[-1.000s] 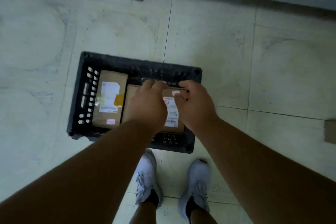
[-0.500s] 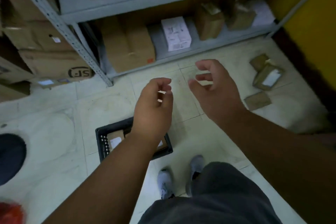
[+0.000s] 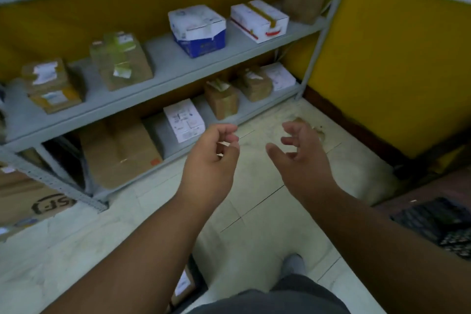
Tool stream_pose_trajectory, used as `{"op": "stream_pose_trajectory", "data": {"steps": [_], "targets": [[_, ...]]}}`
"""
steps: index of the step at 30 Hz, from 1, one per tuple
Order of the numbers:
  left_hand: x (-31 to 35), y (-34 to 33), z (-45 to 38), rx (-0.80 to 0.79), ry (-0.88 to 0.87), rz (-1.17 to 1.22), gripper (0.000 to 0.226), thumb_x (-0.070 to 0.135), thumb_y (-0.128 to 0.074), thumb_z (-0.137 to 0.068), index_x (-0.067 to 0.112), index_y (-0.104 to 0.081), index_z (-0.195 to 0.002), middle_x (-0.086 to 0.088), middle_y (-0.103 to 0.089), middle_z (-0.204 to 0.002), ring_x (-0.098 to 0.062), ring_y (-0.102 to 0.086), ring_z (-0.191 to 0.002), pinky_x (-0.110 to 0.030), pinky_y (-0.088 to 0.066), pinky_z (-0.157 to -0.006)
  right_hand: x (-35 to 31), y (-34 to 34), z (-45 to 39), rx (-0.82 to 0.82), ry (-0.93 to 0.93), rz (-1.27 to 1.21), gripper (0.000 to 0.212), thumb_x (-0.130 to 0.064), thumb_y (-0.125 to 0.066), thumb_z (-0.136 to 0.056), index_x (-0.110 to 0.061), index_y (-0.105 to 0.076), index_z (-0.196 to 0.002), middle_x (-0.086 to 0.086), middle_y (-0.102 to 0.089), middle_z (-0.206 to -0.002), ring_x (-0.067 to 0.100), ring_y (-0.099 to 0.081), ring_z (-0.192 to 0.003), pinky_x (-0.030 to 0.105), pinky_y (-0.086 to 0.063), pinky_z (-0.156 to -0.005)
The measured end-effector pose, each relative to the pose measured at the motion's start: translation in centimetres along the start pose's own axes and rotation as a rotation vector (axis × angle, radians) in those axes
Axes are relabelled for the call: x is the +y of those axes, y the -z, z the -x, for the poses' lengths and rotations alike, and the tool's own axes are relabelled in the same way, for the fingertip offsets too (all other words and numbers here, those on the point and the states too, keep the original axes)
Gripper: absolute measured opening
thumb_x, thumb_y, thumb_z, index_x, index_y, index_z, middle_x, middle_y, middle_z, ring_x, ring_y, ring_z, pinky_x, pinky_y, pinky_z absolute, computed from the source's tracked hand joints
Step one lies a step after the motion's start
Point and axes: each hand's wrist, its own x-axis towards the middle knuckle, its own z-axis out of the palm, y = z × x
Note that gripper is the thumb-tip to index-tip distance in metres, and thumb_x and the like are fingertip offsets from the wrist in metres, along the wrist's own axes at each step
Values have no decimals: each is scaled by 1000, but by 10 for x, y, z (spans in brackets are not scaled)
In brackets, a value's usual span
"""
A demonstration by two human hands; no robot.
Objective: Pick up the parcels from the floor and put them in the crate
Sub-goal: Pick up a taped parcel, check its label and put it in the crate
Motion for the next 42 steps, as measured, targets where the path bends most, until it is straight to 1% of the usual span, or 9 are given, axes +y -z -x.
{"op": "stream_pose_trajectory", "data": {"steps": [5,13,21,26,30,33,36,38,42], "targets": [[31,-116,-50,-142,-20,-25,24,23,-55,-98,43,-53,-110,19,-61,-101,6,-55,-85,-10,-49,-63,49,96,-63,95,-123,73,53,-38,-75,-85,-34,-49,-131,-13,-51,-128,8,-56,-114,35,-57,-90],[63,-258,-132,-275,8,-2,26,22,-55,-97,47,-52,-101,18,-63,-101,-3,-62,-87,-16,-51,-72,110,204,-161,169,-228,33,51,-27,-75,-87,-33,-47,-129,-21,-48,-108,-4,-53,-92,13,-43,-64],[44,-343,-243,-350,39,-10,23,15,-54,-98,37,-55,-104,12,-66,-99,-9,-64,-87,-17,-51,-70,151,202,-283,159,-297,8,51,-25,-72,-90,-27,-48,-134,-26,-46,-98,-8,-54,-78,6,-43,-44],[36,-401,-347,-467,-16,-57,21,15,-55,-97,31,-58,-111,12,-64,-99,-4,-61,-89,-20,-47,-72,164,205,-378,176,-307,98,54,-30,-74,-88,-27,-49,-136,-25,-47,-104,-4,-57,-91,13,-45,-63],[29,-439,-426,-515,-53,-139,21,19,-54,-97,27,-59,-115,9,-64,-99,-4,-59,-88,-21,-46,-69,187,209,-444,214,-370,105,52,-32,-73,-88,-25,-51,-135,-11,-53,-131,7,-55,-112,31,-54,-85],[3,-474,-469,-530,-15,-166,20,19,-56,-96,29,-58,-114,11,-63,-99,-5,-60,-88,-22,-48,-71,228,197,-489,217,-443,48,51,-32,-73,-88,-26,-52,-133,-14,-53,-123,6,-57,-109,28,-55,-84],[-53,-513,-499,-535,87,-209,22,20,-58,-95,35,-55,-111,13,-63,-99,-8,-65,-90,-30,-53,-77,286,171,-531,195,-490,-5,46,-28,-75,-88,-22,-54,-128,-13,-53,-111,-3,-57,-85,5,-45,-55],[-102,-540,-514,-524,172,-243,22,23,-59,-93,38,-54,-109,14,-65,-100,-9,-68,-91,-37,-56,-80,337,150,-555,147,-534,-20,42,-24,-75,-88,-23,-56,-125,-11,-53,-109,-7,-53,-77,4,-40,-45],[-205,-593,-531,-464,366,-262,24,27,-60,-86,37,-56,-108,12,-67,-102,-15,-68,-94,-46,-56,-85,453,104,-588,47,-634,-13,28,-23,-72,-89,-32,-54,-108,-5,-58,-115,-7,-53,-79,14,-48,-59]]}}
